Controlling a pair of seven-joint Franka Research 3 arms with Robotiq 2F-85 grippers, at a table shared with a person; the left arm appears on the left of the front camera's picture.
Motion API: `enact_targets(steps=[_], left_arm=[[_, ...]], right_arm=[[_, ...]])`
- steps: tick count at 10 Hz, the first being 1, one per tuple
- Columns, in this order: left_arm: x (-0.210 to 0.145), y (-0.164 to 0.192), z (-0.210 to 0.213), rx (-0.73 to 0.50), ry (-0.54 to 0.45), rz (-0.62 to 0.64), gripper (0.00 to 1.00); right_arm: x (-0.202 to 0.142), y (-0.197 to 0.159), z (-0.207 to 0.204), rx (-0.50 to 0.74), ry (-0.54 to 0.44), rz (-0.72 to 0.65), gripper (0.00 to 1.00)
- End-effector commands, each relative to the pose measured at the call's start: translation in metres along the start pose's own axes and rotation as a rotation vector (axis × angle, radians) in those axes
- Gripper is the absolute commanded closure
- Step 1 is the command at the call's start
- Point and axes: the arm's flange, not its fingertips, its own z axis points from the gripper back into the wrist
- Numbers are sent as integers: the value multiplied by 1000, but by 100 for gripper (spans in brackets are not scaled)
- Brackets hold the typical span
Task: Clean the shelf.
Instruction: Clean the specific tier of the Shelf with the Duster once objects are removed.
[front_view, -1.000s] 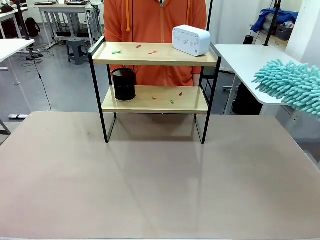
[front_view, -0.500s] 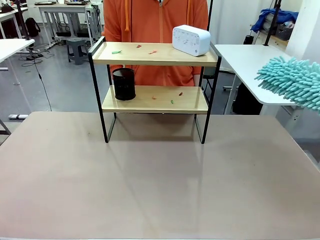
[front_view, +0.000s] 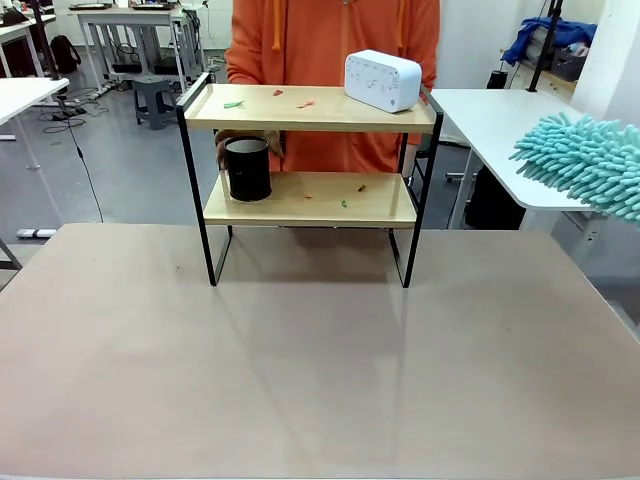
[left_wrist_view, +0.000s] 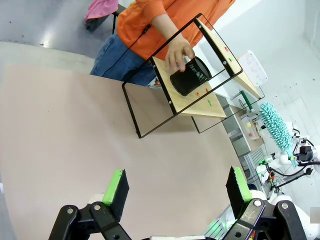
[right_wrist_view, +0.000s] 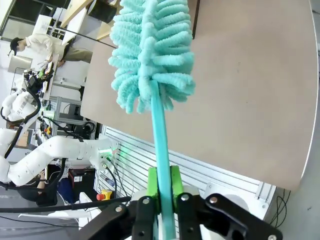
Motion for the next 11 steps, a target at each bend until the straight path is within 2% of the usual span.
enact_targets(steps=[1,6,7,8,10,11], left_arm=[[0,0,-2,-13,-16,-23,0],[0,0,-2,-13,-16,-23,0],[0,0,-2,-13,-16,-23,0],[0,0,-2,-13,-16,-23,0],[0,0,-2,-13,-16,-23,0],[0,0,-2,-13,-16,-23,0]], right_arm=[[8,6,2,8,-16,-17,93],[8,6,2,8,-16,-17,93],[0,0,0,0,0,0,87],[4,22,-9,28,78,86,87],[8,80,-31,-34,273,305,87],[8,104,-51,-68,317,370,87]])
